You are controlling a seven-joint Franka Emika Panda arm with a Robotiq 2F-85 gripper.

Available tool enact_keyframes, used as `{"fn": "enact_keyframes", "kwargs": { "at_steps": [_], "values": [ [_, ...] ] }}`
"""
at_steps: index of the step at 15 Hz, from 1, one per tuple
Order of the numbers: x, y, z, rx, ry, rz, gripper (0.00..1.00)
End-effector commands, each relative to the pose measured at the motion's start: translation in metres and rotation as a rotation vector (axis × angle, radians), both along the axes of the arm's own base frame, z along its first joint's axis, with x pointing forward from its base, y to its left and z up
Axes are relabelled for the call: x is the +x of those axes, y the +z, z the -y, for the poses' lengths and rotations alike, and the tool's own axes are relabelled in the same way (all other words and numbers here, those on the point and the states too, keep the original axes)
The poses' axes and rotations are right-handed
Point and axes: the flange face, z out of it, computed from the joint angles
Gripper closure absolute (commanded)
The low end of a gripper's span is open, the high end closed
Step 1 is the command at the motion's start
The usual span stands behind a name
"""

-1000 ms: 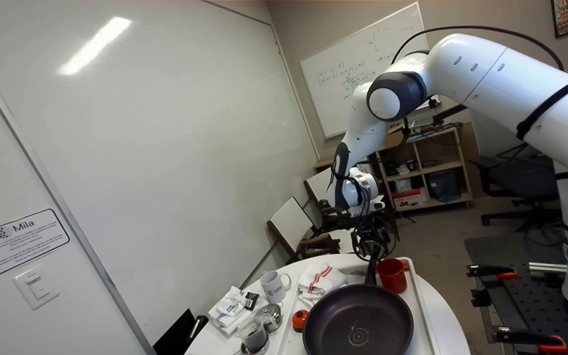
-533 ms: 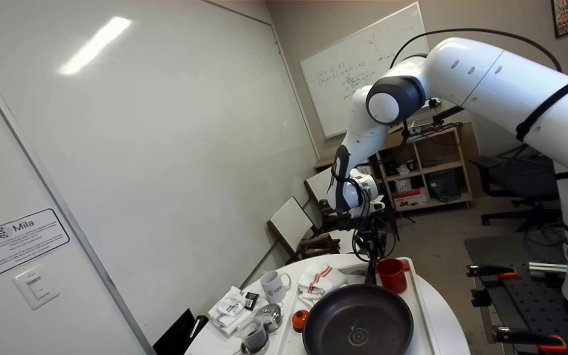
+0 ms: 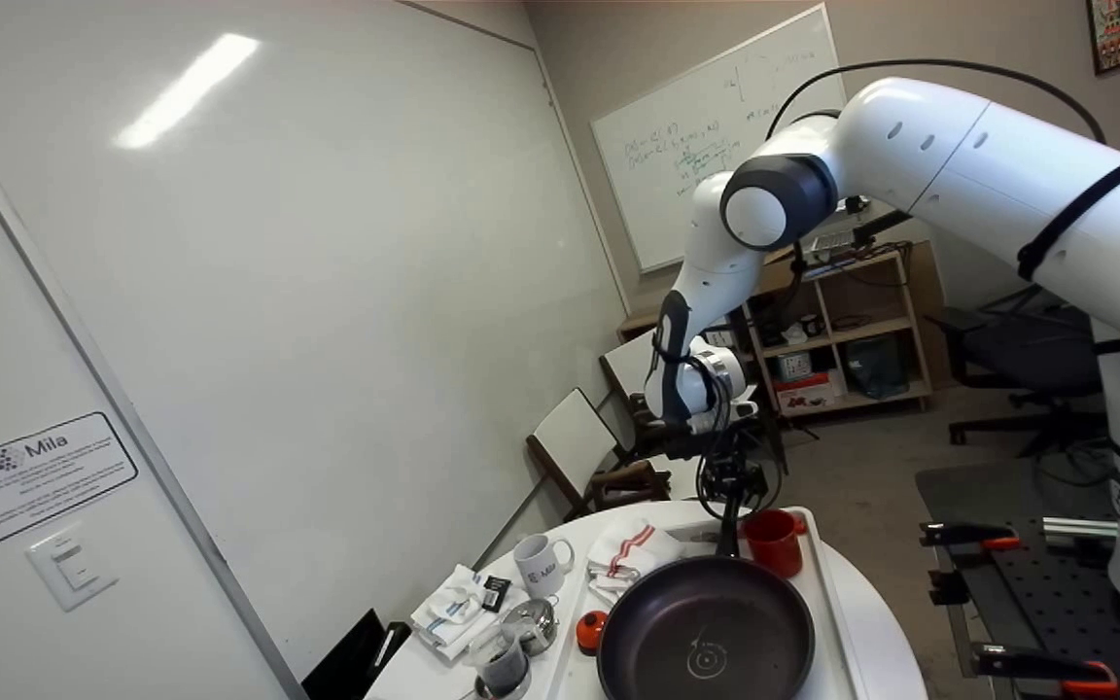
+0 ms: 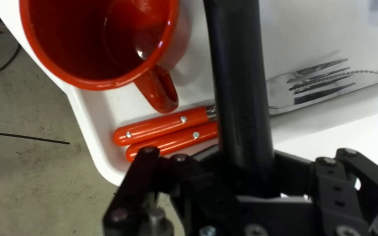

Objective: Move the black pan to the left

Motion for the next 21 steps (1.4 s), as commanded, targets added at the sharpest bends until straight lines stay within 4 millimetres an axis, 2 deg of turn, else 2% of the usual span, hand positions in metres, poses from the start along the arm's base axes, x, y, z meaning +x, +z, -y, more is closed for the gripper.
{"fn": "enact_keyframes", "kwargs": {
  "at_steps": [1, 5, 6, 8, 9, 10, 11, 13, 14, 19, 20, 21],
  "values": [
    [0.014, 0.005, -0.007, -0.021, 0.018, -0.016, 1.00],
    [0.019, 0.008, -0.012, -0.039, 0.043, -0.016, 1.00],
    [0.019, 0.011, -0.013, -0.041, 0.048, -0.012, 0.75],
    [0.020, 0.016, -0.014, -0.051, 0.055, 0.000, 0.67],
    [0.021, 0.018, -0.015, -0.057, 0.059, 0.005, 0.72],
    [0.022, 0.019, -0.016, -0.061, 0.064, 0.010, 0.90],
    [0.023, 0.020, -0.017, -0.064, 0.067, 0.011, 0.90],
    [0.026, 0.022, -0.022, -0.069, 0.079, 0.013, 0.99],
    [0.028, 0.022, -0.024, -0.072, 0.084, 0.014, 1.00],
    [0.034, 0.022, -0.031, -0.081, 0.103, 0.016, 1.00],
    [0.035, 0.020, -0.032, -0.081, 0.106, 0.012, 0.90],
    [0.035, 0.019, -0.033, -0.079, 0.111, 0.009, 0.74]
  ]
}}
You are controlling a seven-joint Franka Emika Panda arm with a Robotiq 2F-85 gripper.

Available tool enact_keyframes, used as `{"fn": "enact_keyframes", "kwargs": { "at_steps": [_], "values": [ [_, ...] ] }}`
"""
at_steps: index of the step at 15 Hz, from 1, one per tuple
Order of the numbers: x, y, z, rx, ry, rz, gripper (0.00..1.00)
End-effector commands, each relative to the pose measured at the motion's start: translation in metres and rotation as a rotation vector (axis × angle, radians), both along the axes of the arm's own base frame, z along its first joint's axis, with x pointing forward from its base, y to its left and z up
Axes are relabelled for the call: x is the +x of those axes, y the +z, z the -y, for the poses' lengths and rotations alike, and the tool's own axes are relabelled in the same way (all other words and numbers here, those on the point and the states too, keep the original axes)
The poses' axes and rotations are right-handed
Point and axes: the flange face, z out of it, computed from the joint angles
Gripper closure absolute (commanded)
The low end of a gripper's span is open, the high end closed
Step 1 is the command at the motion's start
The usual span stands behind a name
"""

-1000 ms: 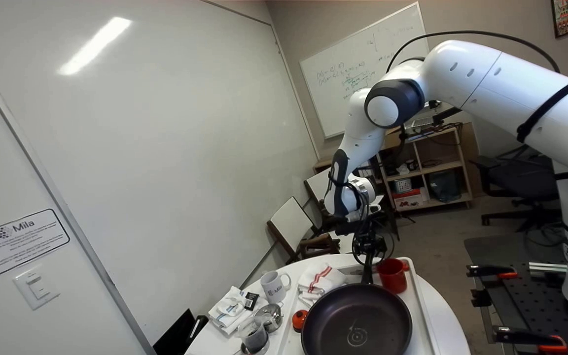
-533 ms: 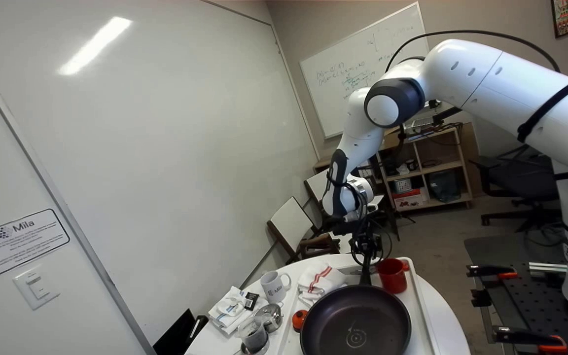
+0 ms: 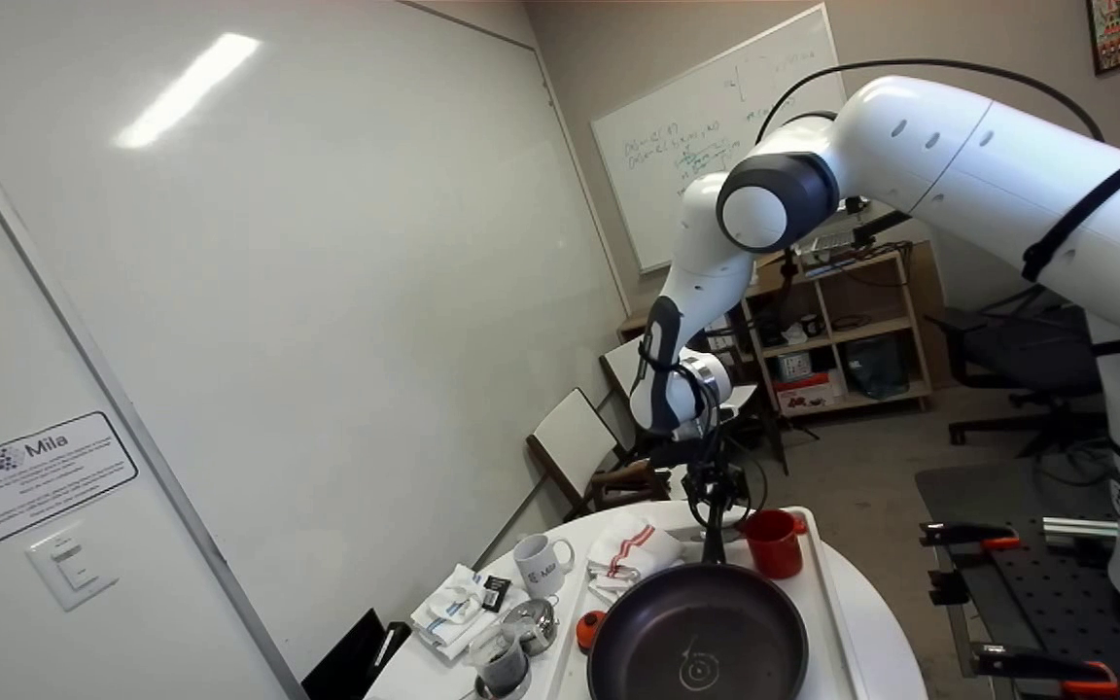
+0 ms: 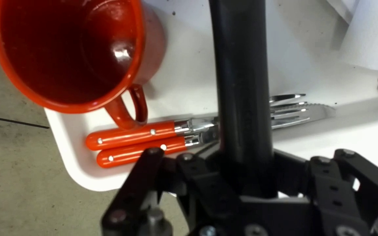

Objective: Move the black pan to the left

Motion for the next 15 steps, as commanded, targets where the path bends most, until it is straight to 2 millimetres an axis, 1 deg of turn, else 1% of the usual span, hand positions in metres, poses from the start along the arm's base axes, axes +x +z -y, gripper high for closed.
{"fn": "enact_keyframes", "kwargs": {
  "at_steps": [1, 2, 3, 5, 6, 10, 11, 15],
  "values": [
    [0.003, 0.009, -0.006, -0.012, 0.011, -0.009, 0.67],
    [0.004, 0.010, -0.007, -0.013, 0.015, -0.009, 0.60],
    [0.004, 0.010, -0.007, -0.016, 0.019, -0.008, 0.52],
    [0.004, 0.012, -0.008, -0.020, 0.025, -0.008, 0.38],
    [0.004, 0.013, -0.009, -0.021, 0.027, -0.007, 0.30],
    [0.007, 0.027, -0.011, -0.032, 0.038, 0.013, 0.01],
    [0.008, 0.028, -0.012, -0.034, 0.040, 0.014, 0.00],
    [0.010, 0.024, -0.011, -0.028, 0.044, 0.005, 0.00]
  ]
}}
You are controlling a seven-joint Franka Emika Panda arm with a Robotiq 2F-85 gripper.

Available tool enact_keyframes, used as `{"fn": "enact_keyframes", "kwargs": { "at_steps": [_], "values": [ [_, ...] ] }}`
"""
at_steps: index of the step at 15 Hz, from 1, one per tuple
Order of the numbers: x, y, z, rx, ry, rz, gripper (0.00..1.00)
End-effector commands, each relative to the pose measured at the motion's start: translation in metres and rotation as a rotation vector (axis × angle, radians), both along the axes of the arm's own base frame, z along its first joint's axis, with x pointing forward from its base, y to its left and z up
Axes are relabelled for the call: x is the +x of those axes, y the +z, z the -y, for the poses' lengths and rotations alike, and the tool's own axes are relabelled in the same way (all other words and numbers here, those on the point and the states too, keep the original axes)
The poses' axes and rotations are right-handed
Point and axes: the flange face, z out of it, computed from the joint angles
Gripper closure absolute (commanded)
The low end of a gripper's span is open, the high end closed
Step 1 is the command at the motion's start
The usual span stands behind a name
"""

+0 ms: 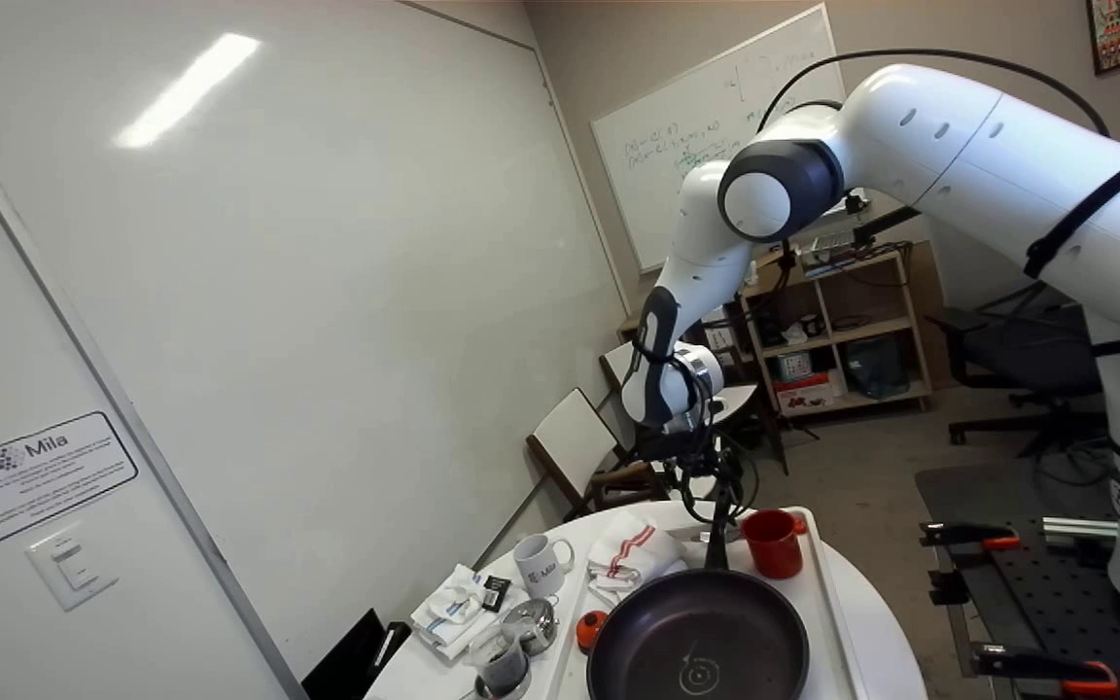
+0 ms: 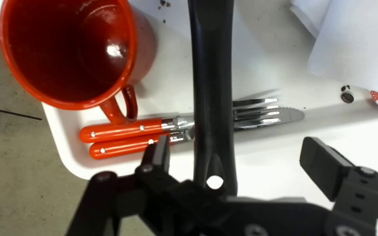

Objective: Move the black pan to the left

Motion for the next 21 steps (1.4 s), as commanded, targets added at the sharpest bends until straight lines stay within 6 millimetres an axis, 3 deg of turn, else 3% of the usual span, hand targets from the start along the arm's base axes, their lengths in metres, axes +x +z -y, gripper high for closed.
{"fn": "enact_keyframes", "kwargs": {
  "at_steps": [1, 3, 4, 6, 14, 21],
  "values": [
    [-0.003, 0.001, -0.003, -0.007, 0.001, -0.019, 0.00],
    [-0.004, 0.000, -0.004, -0.007, 0.001, -0.021, 0.00],
    [-0.004, -0.001, -0.004, -0.007, 0.000, -0.023, 0.25],
    [-0.005, -0.002, -0.003, -0.007, -0.001, -0.024, 0.33],
    [-0.007, -0.003, -0.004, -0.006, 0.006, -0.031, 0.93],
    [-0.002, 0.000, -0.015, -0.022, 0.032, -0.029, 0.92]
  ]
}}
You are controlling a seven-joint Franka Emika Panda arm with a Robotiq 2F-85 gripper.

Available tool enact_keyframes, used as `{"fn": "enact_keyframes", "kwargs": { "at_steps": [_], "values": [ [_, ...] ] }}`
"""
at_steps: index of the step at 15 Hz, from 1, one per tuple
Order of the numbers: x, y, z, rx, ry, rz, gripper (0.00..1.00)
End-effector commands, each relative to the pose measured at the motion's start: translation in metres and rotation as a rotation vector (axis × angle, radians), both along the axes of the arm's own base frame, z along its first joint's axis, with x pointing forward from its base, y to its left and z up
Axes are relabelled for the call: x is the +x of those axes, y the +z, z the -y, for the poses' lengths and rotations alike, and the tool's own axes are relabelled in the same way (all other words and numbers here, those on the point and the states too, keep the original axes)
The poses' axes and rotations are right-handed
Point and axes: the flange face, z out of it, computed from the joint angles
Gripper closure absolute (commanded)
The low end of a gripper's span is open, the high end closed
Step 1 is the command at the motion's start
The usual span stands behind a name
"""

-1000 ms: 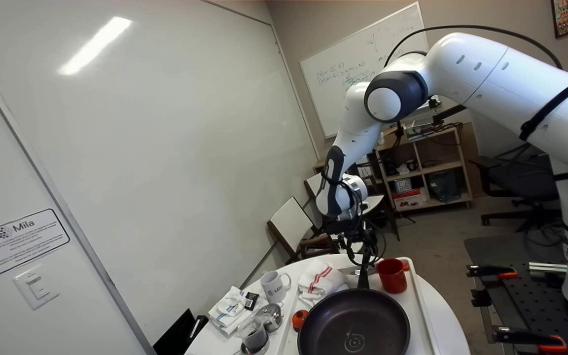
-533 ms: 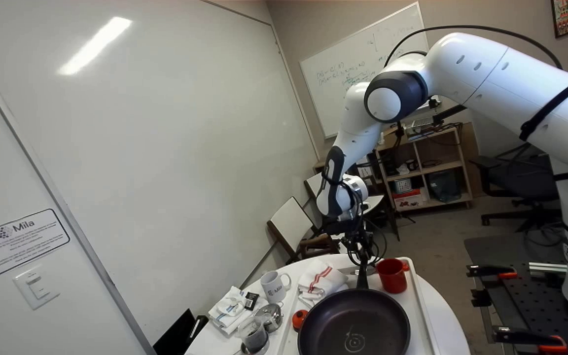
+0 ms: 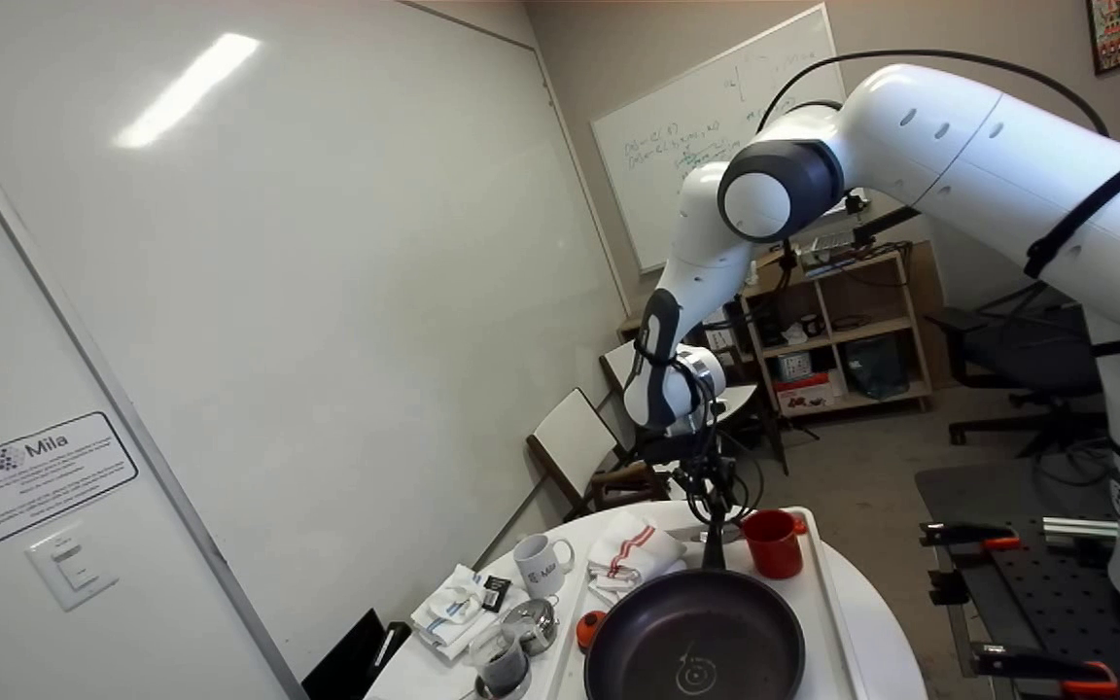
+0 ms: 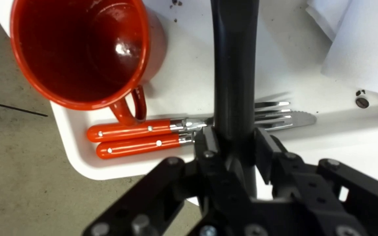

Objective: Move the black pan to the left

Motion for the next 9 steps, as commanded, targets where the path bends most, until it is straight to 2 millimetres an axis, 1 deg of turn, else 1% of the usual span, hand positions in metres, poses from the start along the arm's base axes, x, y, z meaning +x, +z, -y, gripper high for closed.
{"fn": "enact_keyframes", "kwargs": {
  "at_steps": [1, 9],
  "values": [
    [0.004, 0.005, -0.015, -0.027, 0.022, -0.008, 0.92],
    [0.022, 0.009, -0.053, -0.067, 0.097, -0.010, 0.92]
  ]
}}
